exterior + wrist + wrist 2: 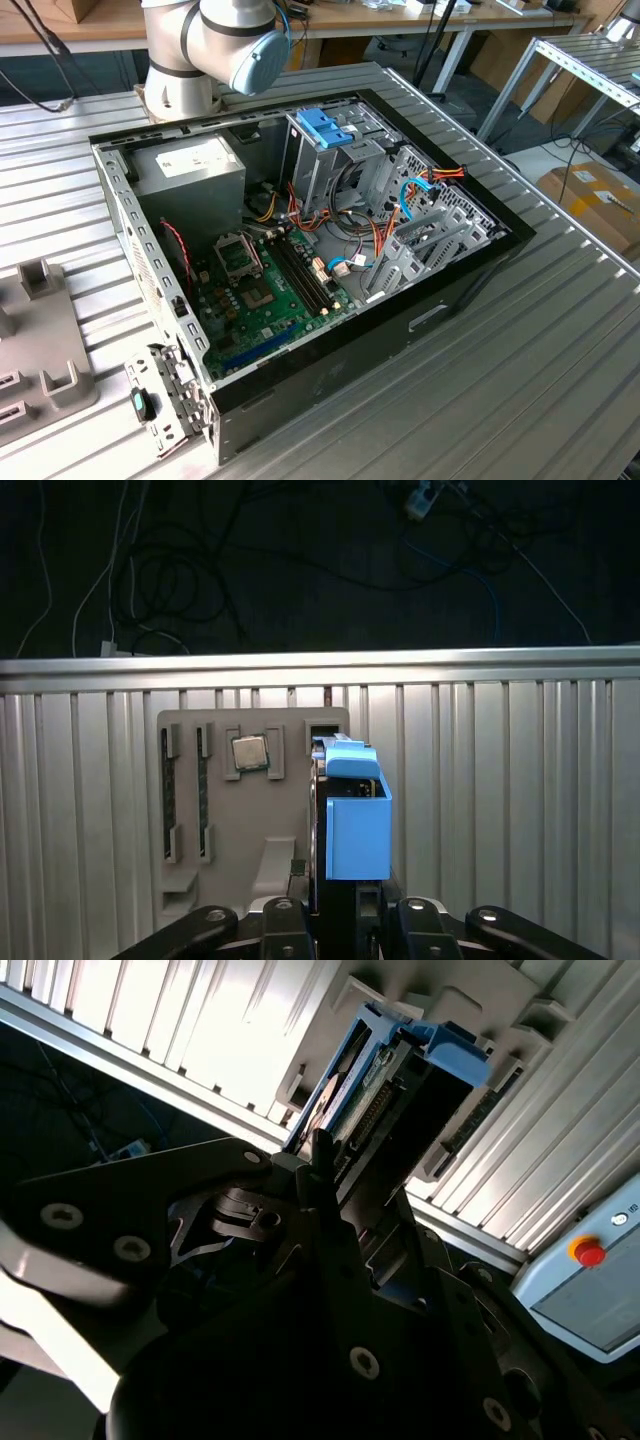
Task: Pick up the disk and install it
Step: 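Pick up the disk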
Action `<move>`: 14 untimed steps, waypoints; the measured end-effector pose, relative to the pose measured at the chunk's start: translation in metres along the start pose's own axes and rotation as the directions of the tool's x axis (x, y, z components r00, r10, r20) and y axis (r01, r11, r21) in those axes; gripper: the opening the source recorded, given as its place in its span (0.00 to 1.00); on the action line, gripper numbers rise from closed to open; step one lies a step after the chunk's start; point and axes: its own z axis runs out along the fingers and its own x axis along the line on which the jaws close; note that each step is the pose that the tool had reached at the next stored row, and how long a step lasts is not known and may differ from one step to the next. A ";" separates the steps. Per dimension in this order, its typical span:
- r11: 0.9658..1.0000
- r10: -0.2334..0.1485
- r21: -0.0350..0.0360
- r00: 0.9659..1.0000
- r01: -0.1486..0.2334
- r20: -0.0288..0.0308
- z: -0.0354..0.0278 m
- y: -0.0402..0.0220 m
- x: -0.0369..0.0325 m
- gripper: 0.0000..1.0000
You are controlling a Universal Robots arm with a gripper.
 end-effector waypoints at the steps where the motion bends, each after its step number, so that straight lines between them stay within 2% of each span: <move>1: 1.000 0.000 0.000 1.000 0.000 0.000 -0.0009 0.0000 0.0000 0.35; 5: 1.000 0.000 0.000 1.000 0.000 0.000 -0.0014 0.0000 0.0000 0.35; 8: 1.000 0.000 0.000 1.000 0.000 0.000 -0.0066 -0.0001 0.0000 0.35; 10: 1.000 0.000 0.000 1.000 0.000 0.000 -0.0148 -0.0003 0.0000 0.35; 14: 1.000 0.000 0.000 1.000 0.000 0.000 -0.0149 -0.0003 -0.0001 0.35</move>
